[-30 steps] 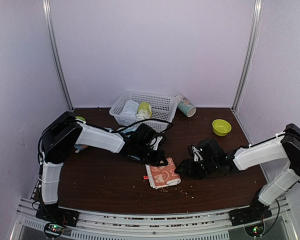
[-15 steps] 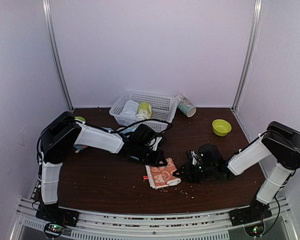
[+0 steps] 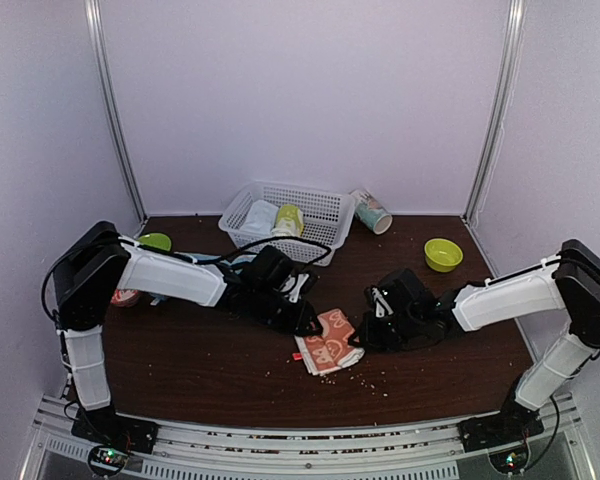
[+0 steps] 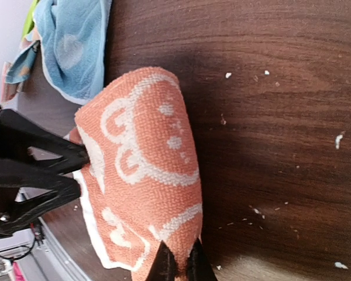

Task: Roll the towels
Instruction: Roll the towel at the center of the board.

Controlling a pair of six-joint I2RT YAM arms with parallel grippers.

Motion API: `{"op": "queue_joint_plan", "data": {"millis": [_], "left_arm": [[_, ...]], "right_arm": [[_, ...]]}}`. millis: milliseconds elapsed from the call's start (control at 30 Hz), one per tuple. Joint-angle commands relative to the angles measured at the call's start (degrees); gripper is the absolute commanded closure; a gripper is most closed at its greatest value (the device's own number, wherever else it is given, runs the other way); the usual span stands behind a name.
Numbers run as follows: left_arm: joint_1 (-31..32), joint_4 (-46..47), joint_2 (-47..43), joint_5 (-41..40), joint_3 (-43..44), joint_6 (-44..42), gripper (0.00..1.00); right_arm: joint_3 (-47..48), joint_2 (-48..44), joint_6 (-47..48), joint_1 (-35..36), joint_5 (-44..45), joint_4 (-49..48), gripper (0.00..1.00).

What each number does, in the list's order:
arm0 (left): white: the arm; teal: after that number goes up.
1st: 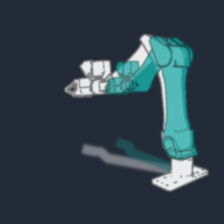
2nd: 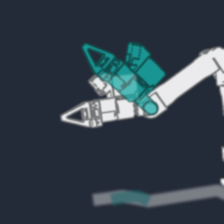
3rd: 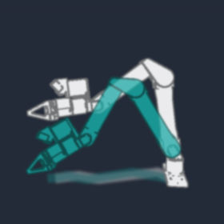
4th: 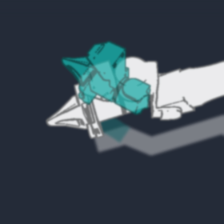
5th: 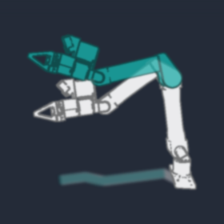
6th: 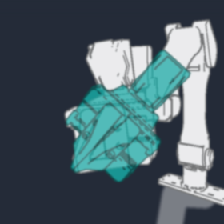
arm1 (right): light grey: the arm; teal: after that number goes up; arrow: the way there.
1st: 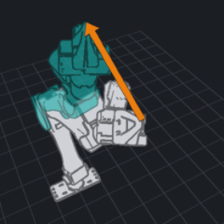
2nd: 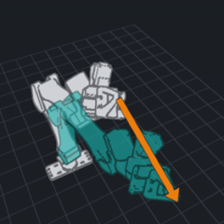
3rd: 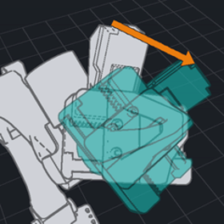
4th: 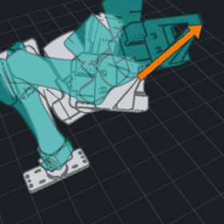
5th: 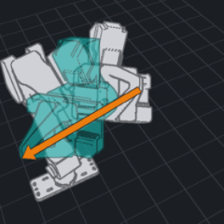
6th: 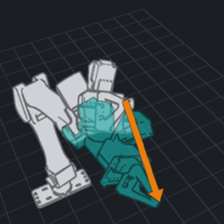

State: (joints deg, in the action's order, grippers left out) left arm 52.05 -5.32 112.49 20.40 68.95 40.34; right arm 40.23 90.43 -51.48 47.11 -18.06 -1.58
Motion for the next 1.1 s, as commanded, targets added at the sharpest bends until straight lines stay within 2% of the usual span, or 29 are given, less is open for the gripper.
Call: {"op": "queue_joint_plan", "data": {"millis": [0,167,633,833,1067], "left_arm": [[-0.3,-2.1,-5.3,-2.8,-3.9,0.0,0.71],[-0.4,-2.2,-7.2,-5.3,-7.1,1.1,0.75],[0.5,0.0,-1.0,-3.6,-5.2,1.9,0.99],[0.9,0.7,-0.9,-3.4,-5.4,2.2,1.0],[0.9,1.1,-1.0,-3.3,-5.9,2.5,1.0]], "right_arm": [[4.1,-0.6,3.9,2.8,10.8,12.7,1.0],[8.9,1.8,5.1,6.5,17.3,18.5,1.0],[17.0,5.6,6.4,12.1,24.7,26.0,1.0],[19.4,5.7,7.0,13.7,24.6,26.4,1.0],[20.4,5.3,7.7,14.7,23.4,25.6,0.86]]}}
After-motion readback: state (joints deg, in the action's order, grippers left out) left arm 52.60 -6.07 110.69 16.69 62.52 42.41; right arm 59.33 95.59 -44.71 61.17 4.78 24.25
